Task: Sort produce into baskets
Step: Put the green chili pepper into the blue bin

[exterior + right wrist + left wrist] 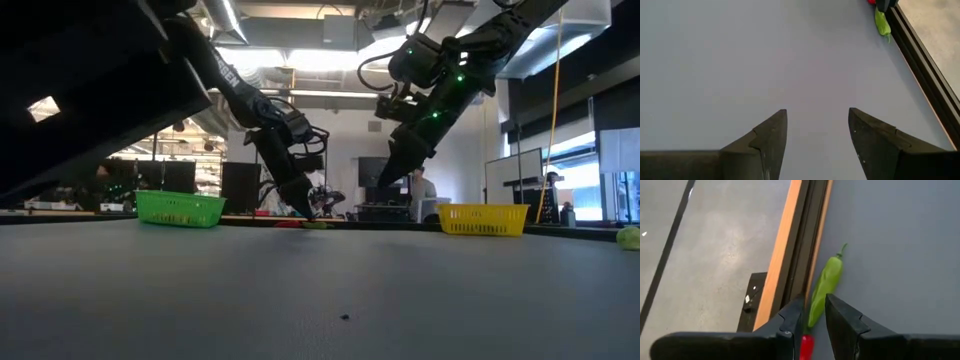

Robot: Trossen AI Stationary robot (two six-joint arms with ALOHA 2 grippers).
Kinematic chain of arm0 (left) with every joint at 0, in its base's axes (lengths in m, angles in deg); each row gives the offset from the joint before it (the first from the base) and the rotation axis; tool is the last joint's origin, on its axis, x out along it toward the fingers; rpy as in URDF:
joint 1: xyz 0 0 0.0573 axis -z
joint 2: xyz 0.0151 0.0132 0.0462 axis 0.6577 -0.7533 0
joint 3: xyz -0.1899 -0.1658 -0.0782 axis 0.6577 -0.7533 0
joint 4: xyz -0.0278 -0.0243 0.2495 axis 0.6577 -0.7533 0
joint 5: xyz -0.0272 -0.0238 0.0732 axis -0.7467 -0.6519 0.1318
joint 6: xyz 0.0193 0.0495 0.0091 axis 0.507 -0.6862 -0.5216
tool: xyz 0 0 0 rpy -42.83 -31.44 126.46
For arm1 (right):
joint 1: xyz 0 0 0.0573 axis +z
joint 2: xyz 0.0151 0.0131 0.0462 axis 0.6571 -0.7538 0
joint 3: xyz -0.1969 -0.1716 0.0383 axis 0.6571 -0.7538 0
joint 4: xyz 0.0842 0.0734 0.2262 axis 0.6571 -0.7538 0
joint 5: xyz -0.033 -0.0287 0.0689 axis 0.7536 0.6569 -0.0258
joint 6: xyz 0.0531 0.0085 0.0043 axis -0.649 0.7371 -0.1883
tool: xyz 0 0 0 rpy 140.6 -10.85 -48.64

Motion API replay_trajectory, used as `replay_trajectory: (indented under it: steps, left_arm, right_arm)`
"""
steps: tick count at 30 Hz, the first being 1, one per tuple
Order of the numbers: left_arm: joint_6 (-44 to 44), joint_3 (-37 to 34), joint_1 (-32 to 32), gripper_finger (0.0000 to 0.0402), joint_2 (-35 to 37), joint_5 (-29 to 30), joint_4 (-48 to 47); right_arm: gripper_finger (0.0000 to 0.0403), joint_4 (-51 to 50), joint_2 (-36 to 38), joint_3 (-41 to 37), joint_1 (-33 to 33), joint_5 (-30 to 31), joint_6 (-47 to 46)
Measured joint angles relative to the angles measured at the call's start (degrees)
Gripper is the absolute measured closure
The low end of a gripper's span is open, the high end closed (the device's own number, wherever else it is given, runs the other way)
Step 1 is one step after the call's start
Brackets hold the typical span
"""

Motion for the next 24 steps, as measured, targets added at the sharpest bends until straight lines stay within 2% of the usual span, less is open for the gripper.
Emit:
replay_trajectory:
  steps: [4, 11, 14, 19, 24]
  left_arm:
    - [0.2, 0.0, 0.1, 0.0323, 0.0, -0.8, 0.0]
    - [0.9, 0.0, 0.1, 0.0251, -0.2, -0.8, 0.3]
    - [0.2, 0.2, 0.3, 0.0234, -1.7, -0.6, 1.4]
    - [2.3, 0.3, -0.7, 0.0242, -2.9, -2.8, 1.6]
    - [1.9, 0.3, -0.9, 0.0287, -2.9, -2.8, 0.5]
  right_arm:
    - [0.0194, 0.0, 0.0, 0.0, 0.0, 0.0, 0.0]
    - [0.0194, -0.3, 0.0, 0.0, 0.0, 0.0, 0.0]
    - [0.0194, -0.3, 0.0, 0.0, 0.0, 0.0, 0.0]
    - [0.0194, -1.1, 0.0, 0.0, 0.0, 0.0, -0.6]
    - [0.0194, -1.9, 0.0, 0.0, 0.0, 0.0, -1.5]
